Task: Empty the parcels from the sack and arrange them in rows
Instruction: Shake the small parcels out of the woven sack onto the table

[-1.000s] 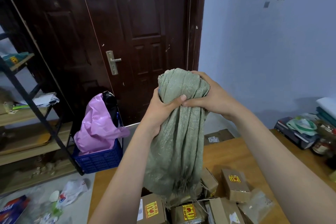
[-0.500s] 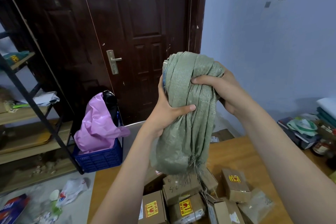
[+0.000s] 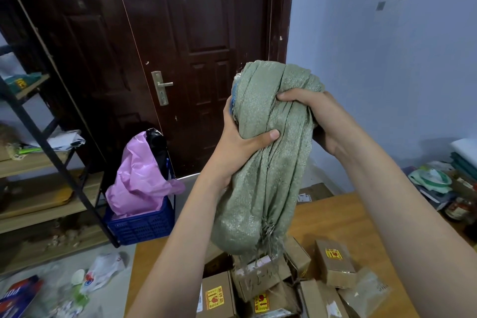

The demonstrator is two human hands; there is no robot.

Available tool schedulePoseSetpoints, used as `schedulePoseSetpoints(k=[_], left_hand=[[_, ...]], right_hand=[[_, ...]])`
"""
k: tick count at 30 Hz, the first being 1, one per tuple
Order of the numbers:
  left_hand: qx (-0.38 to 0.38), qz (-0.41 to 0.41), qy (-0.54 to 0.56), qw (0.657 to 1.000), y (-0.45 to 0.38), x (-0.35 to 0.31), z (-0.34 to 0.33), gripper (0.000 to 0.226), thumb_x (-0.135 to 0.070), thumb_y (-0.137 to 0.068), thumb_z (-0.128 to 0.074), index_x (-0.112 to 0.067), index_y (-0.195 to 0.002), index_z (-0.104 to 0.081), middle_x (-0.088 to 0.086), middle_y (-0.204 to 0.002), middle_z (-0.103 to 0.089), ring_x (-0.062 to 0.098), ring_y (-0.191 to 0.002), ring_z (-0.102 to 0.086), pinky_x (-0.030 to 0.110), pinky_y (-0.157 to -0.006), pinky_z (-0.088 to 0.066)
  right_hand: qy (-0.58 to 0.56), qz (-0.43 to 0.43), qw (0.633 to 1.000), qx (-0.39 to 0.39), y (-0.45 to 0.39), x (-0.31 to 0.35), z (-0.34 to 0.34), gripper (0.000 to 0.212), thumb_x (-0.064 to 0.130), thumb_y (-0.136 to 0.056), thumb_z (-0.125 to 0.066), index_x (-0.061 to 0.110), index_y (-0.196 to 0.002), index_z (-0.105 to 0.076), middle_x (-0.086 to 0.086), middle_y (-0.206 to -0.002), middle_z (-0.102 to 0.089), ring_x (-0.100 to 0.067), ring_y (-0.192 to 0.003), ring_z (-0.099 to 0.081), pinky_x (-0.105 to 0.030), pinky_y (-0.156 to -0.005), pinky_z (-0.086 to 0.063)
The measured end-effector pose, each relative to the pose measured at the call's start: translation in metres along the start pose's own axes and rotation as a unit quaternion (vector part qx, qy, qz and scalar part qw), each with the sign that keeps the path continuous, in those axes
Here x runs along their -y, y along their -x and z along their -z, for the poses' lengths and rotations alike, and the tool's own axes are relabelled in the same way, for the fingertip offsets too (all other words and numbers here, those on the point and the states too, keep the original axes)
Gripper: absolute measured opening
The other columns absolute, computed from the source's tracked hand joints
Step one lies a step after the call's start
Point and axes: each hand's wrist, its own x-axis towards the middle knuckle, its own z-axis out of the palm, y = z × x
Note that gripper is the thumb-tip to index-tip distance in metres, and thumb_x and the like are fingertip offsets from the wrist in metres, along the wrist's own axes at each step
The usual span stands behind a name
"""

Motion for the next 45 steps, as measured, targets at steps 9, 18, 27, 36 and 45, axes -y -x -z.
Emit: schedulePoseSetpoints(k=[9, 18, 27, 36, 45], left_hand=[[0.027, 0.018, -0.015, 0.999, -0.001, -0.002, 0.003, 0.115, -0.038, -0.064, -0.087, -0.047, -0.149, -0.012, -0.011, -0.137, -0.053, 0.004, -0.120, -0.059, 0.036, -0.101, -0.050], [0.092, 0.034, -0.033, 0.995, 0.003, 0.010, 0.013, 0.133, -0.015, -0.061, -0.093, -0.055, -0.148, -0.002, -0.003, -0.140, -0.050, 0.013, -0.126, -0.056, 0.046, -0.104, -0.048], [0.007, -0.006, -0.023, 1.000, 0.002, 0.020, 0.009, 0.129, -0.014, -0.054, -0.096, -0.041, -0.146, -0.011, -0.012, -0.141, -0.042, 0.000, -0.128, -0.049, 0.026, -0.103, -0.047], [-0.031, 0.000, 0.003, 1.000, 0.002, 0.028, 0.012, 0.125, -0.027, -0.047, -0.090, -0.031, -0.148, -0.017, 0.000, -0.141, -0.047, 0.014, -0.128, -0.054, 0.041, -0.106, -0.048], [-0.091, -0.019, -0.002, 0.996, -0.002, 0.039, 0.016, 0.112, -0.012, -0.060, -0.093, -0.036, -0.145, -0.025, -0.012, -0.133, -0.049, 0.003, -0.119, -0.057, 0.029, -0.098, -0.051]], right_hand=[[-0.019, -0.018, 1.000, 0.005, -0.002, 0.002, 0.007, 0.041, 0.023, -0.080, -0.074, 0.012, -0.119, -0.069, -0.009, -0.107, -0.076, -0.027, -0.098, -0.073, -0.041, -0.083, -0.060], [-0.081, -0.075, 0.994, 0.020, 0.000, -0.007, 0.012, 0.040, 0.027, -0.087, -0.066, 0.010, -0.123, -0.066, -0.012, -0.107, -0.075, -0.028, -0.095, -0.073, -0.041, -0.079, -0.059], [-0.105, -0.138, 0.983, 0.055, 0.002, -0.024, 0.009, 0.035, 0.034, -0.088, -0.065, 0.012, -0.115, -0.068, -0.013, -0.098, -0.074, -0.028, -0.083, -0.073, -0.038, -0.070, -0.060], [-0.072, -0.198, 0.975, 0.063, -0.002, -0.041, 0.011, 0.039, 0.045, -0.086, -0.066, 0.014, -0.111, -0.070, -0.013, -0.102, -0.075, -0.027, -0.084, -0.073, -0.038, -0.070, -0.060], [0.130, -0.066, 0.985, -0.087, -0.014, -0.055, 0.015, 0.063, 0.071, -0.092, -0.038, 0.024, -0.135, -0.041, 0.009, -0.110, -0.059, -0.005, -0.095, -0.062, -0.033, -0.092, -0.052]])
